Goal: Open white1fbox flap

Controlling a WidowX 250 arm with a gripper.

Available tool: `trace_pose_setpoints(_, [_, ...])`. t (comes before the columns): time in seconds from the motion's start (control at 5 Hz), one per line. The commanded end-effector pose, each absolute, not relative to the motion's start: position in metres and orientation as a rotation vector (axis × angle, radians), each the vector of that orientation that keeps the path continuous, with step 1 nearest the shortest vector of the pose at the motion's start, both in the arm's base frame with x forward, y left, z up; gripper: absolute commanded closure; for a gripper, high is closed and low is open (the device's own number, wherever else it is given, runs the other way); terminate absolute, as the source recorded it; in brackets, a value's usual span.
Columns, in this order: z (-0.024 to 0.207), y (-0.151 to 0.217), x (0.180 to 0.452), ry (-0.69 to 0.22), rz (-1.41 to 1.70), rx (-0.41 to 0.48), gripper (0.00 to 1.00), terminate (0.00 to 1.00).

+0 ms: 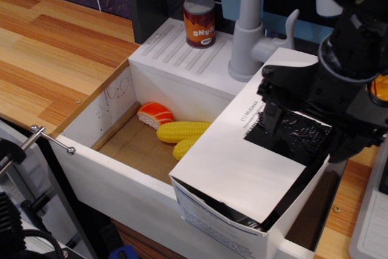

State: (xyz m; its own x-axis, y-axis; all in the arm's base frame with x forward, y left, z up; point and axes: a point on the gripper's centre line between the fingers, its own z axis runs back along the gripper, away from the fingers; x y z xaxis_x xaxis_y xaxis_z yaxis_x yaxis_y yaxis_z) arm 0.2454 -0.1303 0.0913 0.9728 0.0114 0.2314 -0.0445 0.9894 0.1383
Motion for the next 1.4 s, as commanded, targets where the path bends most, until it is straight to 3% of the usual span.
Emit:
trace_pose_setpoints(0.0, [0.099, -0.131, 0.255, -0.248, 0.019, 0.190, 0.00, 0.00])
trace_pose_setpoints(0.6, [0.095, -0.123, 0.253, -0.270, -0.031, 0.241, 0.00, 0.00])
trace_pose_setpoints(1.2, [0.125, -0.110, 0.250, -0.243, -0.088, 0.329, 0.00, 0.00])
